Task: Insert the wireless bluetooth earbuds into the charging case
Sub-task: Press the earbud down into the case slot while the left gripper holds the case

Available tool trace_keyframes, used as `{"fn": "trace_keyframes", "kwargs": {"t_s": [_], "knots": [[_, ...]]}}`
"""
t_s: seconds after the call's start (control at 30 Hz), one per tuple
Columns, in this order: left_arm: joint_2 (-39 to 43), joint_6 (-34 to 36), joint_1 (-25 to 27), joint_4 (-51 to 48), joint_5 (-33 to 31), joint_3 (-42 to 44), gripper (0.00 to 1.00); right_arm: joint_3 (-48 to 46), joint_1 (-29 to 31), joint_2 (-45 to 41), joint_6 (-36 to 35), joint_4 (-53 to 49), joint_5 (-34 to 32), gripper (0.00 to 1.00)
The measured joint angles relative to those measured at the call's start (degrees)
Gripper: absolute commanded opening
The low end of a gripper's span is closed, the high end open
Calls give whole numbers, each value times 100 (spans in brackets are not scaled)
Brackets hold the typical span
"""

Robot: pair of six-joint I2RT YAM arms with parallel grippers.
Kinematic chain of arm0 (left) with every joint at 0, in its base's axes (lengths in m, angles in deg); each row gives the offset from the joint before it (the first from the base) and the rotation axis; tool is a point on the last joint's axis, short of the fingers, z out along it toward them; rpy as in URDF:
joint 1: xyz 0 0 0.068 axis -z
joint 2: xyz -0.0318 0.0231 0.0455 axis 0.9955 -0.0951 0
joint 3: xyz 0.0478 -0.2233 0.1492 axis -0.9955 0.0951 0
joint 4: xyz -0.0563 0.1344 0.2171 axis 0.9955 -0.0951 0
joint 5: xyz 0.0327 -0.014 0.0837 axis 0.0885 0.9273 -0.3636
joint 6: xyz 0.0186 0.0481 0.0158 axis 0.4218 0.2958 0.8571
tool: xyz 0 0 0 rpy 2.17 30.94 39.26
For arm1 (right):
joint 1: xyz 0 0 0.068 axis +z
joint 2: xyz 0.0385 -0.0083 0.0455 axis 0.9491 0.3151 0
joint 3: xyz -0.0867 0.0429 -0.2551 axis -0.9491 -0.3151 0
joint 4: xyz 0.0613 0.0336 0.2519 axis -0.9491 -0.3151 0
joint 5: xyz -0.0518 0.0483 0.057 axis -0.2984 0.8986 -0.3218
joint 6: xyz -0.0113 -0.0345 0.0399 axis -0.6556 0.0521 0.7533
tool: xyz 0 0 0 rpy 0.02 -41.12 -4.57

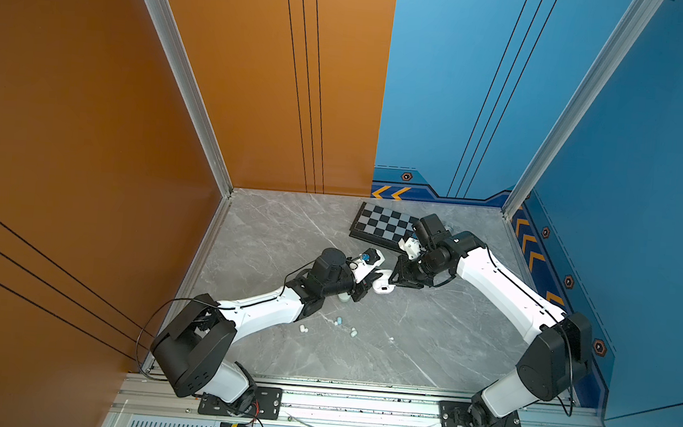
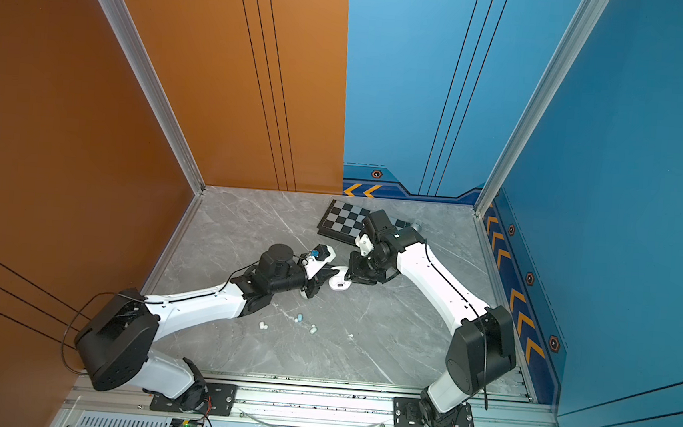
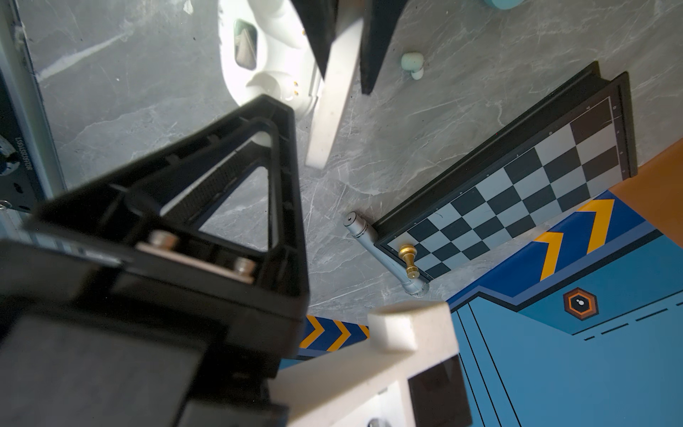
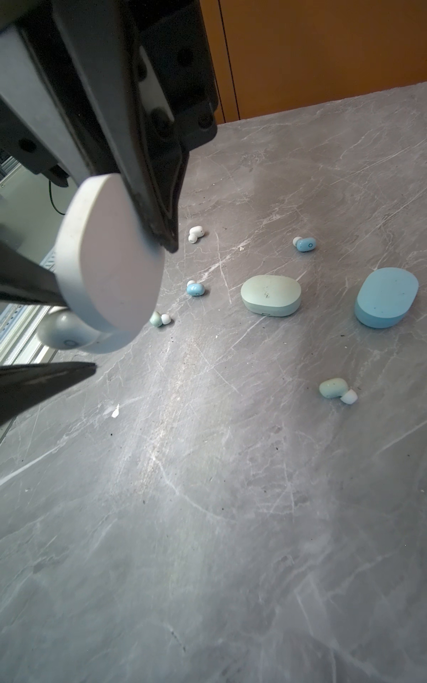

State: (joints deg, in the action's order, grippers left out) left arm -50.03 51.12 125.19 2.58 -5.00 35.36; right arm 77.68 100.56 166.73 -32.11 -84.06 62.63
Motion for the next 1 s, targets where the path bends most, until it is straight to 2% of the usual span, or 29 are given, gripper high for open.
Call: {"fn": "trace_keyframes", "kwargs": {"t_s": [0.6,1.0], "knots": [[-162,-2,28,33,0,-4,0,0,44,0,42,46,37,31],[-162,0,33,37,2,-109,0,20,153,-4,44,105,35,29]]}}
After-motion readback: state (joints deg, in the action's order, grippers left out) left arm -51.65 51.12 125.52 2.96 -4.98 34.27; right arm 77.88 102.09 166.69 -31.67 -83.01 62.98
